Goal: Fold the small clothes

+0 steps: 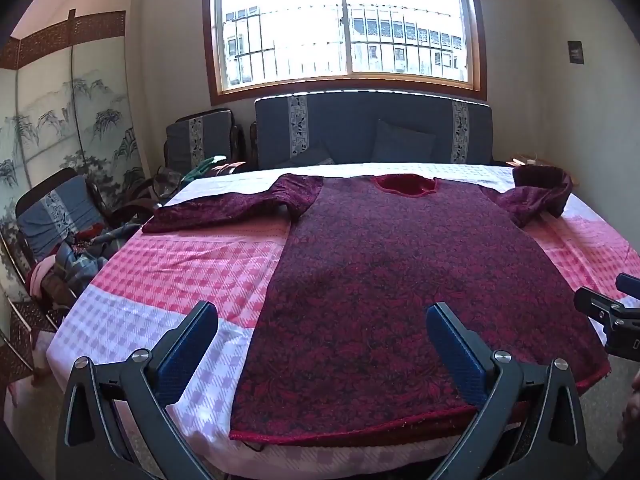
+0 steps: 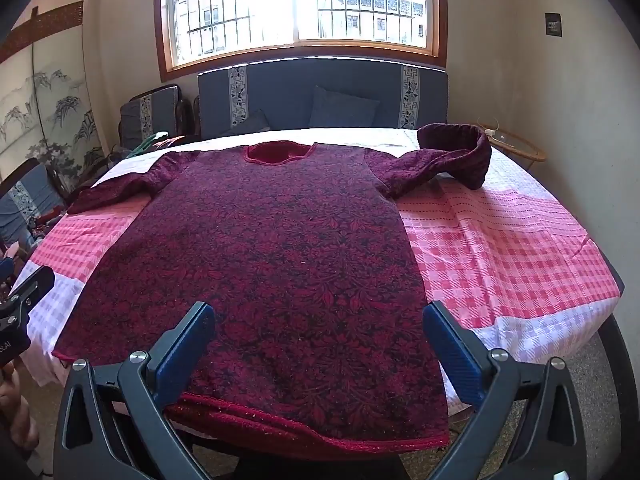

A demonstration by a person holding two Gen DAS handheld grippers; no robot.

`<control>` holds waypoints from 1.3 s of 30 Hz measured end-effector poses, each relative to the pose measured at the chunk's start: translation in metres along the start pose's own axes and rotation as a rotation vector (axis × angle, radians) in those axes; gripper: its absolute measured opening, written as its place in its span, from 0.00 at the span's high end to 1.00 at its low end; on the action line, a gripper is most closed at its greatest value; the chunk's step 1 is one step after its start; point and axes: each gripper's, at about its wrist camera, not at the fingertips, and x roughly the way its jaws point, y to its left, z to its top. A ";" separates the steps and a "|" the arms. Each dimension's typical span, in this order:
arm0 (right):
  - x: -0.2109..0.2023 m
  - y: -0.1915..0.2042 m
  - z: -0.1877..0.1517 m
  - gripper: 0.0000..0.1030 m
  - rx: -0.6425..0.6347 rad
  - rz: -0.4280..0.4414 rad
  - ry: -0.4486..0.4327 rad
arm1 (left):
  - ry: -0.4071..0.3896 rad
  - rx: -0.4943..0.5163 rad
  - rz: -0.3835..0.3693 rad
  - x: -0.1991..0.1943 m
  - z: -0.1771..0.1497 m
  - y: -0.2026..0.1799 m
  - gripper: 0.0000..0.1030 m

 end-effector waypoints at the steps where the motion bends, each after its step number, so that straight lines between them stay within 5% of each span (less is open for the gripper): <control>1: 0.001 -0.002 0.000 0.00 0.006 0.010 0.002 | 0.004 0.002 0.001 0.001 0.002 -0.002 0.00; 9: 0.009 -0.010 -0.003 0.00 0.057 0.051 0.035 | 0.036 -0.017 0.038 0.007 0.008 -0.008 0.00; 21: 0.025 -0.030 0.001 0.00 0.133 0.089 0.082 | 0.047 0.010 -0.011 0.022 0.028 -0.017 0.00; 39: 0.053 -0.054 0.067 0.00 0.168 0.143 0.075 | 0.080 0.083 0.036 0.085 0.076 -0.047 0.00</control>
